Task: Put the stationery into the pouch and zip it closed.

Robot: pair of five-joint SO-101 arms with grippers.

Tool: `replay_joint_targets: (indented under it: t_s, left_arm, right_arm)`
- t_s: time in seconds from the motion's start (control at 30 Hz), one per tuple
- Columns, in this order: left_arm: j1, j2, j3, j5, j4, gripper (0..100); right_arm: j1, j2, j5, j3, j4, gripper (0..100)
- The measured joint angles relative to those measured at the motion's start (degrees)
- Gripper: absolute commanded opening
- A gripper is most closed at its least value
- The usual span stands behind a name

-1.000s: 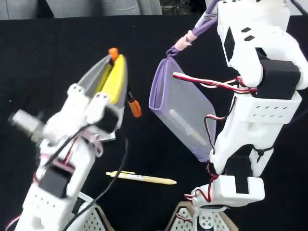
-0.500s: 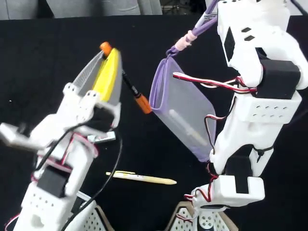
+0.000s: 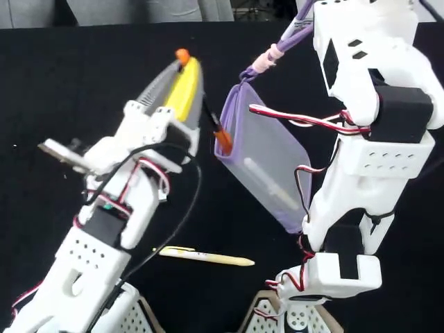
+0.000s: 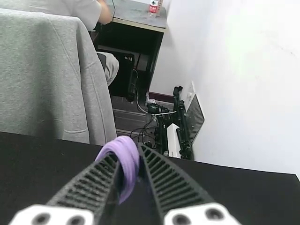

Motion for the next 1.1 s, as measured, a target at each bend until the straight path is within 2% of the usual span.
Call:
replay_joint_targets:
  t_s: [0.23,0.37,0.47,0.83,1.1]
  left_arm:
    - [0.5,5.1,0.1,1.9,0.0,4]
    - [1.1,8.1,0.1,1.9,0.0,13]
    - [1.4,9.1,0.1,2.0,0.4,14]
    - [2.6,9.8,-15.6,0.2,21.0,18]
    - [-4.2,9.8,-27.7,-2.2,32.8,18]
  right_arm:
    - [0.0,0.0,0.0,0.0,0.0,1.1]
    - [0.0,0.0,0.0,0.0,0.0,1.1]
    - [0.0,0.0,0.0,0.0,0.0,1.1]
    - [0.0,0.0,0.0,0.0,0.0,1.1]
    - [0.0,0.0,0.0,0.0,0.0,1.1]
